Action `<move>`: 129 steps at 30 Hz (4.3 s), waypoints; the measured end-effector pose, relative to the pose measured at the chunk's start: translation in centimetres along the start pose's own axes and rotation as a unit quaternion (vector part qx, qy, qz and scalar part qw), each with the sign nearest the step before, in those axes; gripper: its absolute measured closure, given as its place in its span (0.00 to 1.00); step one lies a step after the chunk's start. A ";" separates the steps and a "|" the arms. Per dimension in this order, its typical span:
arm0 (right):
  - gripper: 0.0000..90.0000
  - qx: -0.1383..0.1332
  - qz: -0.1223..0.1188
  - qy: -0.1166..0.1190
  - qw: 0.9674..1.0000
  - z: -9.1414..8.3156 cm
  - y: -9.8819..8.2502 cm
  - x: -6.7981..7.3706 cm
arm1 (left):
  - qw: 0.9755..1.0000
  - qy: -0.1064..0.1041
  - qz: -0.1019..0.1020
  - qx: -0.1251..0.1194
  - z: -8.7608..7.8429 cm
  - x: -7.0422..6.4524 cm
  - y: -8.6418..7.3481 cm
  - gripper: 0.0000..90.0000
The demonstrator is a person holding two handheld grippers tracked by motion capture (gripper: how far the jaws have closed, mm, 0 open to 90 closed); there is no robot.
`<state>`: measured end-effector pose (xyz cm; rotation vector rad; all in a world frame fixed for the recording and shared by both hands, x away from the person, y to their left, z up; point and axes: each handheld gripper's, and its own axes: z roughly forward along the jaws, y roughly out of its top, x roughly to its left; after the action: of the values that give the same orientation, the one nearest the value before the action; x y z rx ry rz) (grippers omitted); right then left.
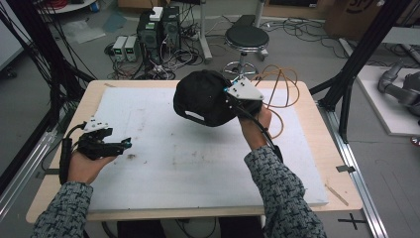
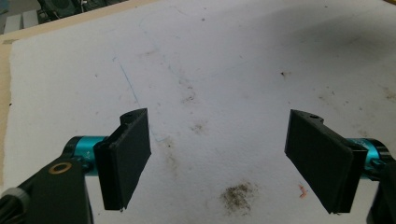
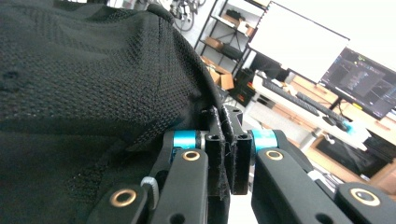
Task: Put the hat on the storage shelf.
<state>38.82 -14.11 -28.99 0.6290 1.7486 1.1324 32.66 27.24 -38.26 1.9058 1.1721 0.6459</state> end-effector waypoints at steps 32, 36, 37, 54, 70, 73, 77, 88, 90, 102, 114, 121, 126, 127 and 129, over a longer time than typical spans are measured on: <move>0.99 -0.071 0.018 -0.017 0.997 -2.7 3.6 -6.1 | 1.000 0.002 0.001 0.002 0.2 -0.5 0.4 0.25; 0.99 -0.078 0.018 -0.027 0.996 -3.1 4.1 -7.1 | 1.000 0.004 -0.001 0.003 0.1 -0.3 0.3 0.25; 0.99 -0.078 0.019 -0.030 0.996 -3.2 4.2 -7.4 | 1.000 0.006 -0.002 0.003 0.0 -0.3 0.2 0.25; 0.99 -0.099 0.020 -0.051 0.994 -4.9 4.4 -10.9 | 1.000 0.002 0.000 0.004 0.2 -0.5 0.4 0.25; 0.99 -0.095 -0.003 -0.081 0.992 -6.6 3.5 -14.6 | 1.000 0.001 -0.005 0.005 0.5 -0.5 0.3 0.26; 0.99 -0.084 -0.006 -0.083 0.993 -6.6 2.7 -15.0 | 1.000 0.000 -0.001 0.006 0.5 -0.5 0.4 0.26; 0.99 -0.071 0.003 -0.087 0.994 -6.5 1.4 -15.5 | 1.000 0.002 -0.004 0.005 0.5 -0.6 0.4 0.26; 0.99 -0.044 0.011 -0.100 0.994 -6.9 -2.0 -16.6 | 1.000 0.000 -0.001 0.009 0.6 -0.6 0.4 0.26; 0.98 -0.038 0.016 -0.101 0.994 -6.9 -2.7 -16.7 | 1.000 0.000 -0.002 0.008 0.7 -0.7 0.4 0.26; 0.98 -0.002 0.027 -0.101 0.995 -6.9 -6.0 -16.2 | 1.000 -0.001 -0.001 0.010 0.8 -0.7 0.2 0.26; 0.98 0.010 0.026 -0.101 0.994 -7.6 -7.0 -15.7 | 1.000 -0.003 -0.004 0.010 1.0 -0.8 0.1 0.26; 0.98 0.022 0.016 -0.102 0.994 -7.6 -7.8 -15.1 | 1.000 -0.005 -0.004 0.009 1.1 -0.9 0.1 0.26; 0.98 0.035 0.007 -0.099 0.994 -7.6 -8.3 -14.8 | 1.000 -0.006 -0.004 0.010 1.2 -0.9 0.0 0.26; 0.98 0.037 0.005 -0.095 0.995 -7.5 -8.4 -14.7 | 1.000 -0.006 -0.004 0.011 1.2 -0.9 0.0 0.26; 0.98 0.053 -0.018 -0.091 0.994 -7.2 -8.5 -14.1 | 1.000 -0.005 -0.005 0.010 1.2 -0.8 0.0 0.26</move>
<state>39.12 -32.05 -29.53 0.7379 1.6641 0.9317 33.18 26.09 -38.93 1.9168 1.1856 0.6203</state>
